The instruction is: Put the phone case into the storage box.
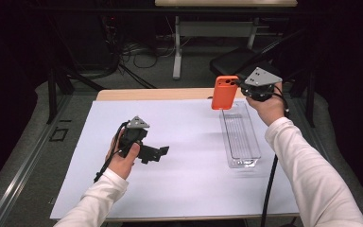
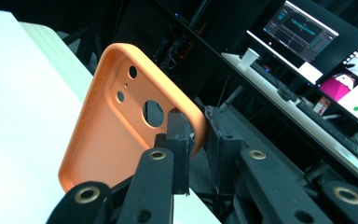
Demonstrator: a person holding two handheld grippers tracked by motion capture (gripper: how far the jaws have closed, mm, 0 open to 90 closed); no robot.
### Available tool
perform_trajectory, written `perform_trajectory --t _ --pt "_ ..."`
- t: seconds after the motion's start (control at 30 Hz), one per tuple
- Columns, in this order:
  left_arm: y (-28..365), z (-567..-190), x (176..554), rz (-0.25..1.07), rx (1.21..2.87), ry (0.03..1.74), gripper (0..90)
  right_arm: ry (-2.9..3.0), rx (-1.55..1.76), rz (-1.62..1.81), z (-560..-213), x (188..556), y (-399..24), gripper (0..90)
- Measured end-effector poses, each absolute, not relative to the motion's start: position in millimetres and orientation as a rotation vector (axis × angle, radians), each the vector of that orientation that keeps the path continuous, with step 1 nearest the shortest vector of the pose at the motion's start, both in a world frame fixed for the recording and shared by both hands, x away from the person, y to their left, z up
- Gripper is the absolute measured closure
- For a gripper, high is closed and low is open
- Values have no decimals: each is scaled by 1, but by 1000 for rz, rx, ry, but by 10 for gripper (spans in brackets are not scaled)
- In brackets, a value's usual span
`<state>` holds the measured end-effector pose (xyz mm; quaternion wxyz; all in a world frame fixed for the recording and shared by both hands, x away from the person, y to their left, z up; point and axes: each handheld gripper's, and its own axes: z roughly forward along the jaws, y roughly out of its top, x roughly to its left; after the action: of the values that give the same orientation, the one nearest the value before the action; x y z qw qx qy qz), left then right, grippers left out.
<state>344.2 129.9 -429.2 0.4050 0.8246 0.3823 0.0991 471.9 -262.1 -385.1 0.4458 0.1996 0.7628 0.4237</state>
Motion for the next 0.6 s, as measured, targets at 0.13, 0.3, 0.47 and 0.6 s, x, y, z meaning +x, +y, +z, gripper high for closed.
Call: perform_trajectory --t 0.13,0.3,0.47,0.6 --pt "131 -429 343 269 2070 974 4 1879 503 1027 -388 474 -269 807" --pt "133 -430 344 289 2067 971 4 1872 510 999 -391 476 -276 807" --pt "133 -430 343 286 2069 964 4 1866 509 978 -392 477 -282 807" --pt "134 -430 342 293 2074 963 4 1865 511 963 -394 478 -285 807"
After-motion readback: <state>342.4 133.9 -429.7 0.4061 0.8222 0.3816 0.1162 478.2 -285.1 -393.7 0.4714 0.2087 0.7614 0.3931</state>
